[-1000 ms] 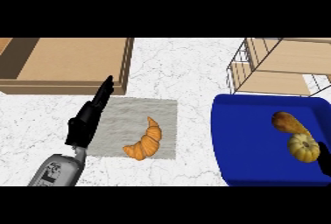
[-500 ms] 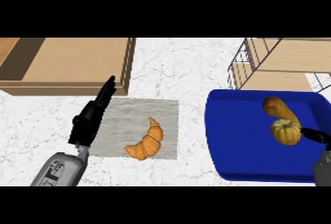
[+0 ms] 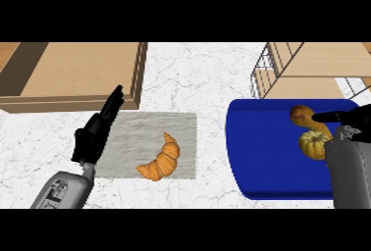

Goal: Pick the pear from the tray and place it in the tiered shelf

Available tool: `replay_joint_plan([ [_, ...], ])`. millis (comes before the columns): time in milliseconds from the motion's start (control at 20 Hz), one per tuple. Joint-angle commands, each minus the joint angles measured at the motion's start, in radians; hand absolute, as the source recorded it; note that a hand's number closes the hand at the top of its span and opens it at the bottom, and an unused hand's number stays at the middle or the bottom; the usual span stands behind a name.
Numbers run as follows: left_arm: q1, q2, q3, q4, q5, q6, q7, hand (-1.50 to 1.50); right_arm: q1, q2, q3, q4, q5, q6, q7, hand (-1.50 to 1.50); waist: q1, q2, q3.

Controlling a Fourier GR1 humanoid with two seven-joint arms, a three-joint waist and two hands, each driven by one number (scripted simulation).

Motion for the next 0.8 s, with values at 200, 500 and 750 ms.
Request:
replay_joint_plan([
  [200,0.008,-0.012,0.019,0.045,-0.017,0.009,-0.035,0.0,-0.147,0.1,-0.07,0.023,0.151,0.16,0.231,-1.5,-0.019,0.0,0.004],
  [500,-0.024,0.021,0.061,0.02,0.026,-0.042,0.014,0.0,-0.19,0.119,-0.179,0.092,0.206,0.168,0.189,-1.5,-0.014,0.001,0.005],
  [750,0.071,0.006,0.032,-0.052,0.015,-0.044,-0.02,0.0,-0.182,0.184,-0.174,0.083,0.261,0.163,0.21,-1.5,-0.002,-0.002,0.005],
])
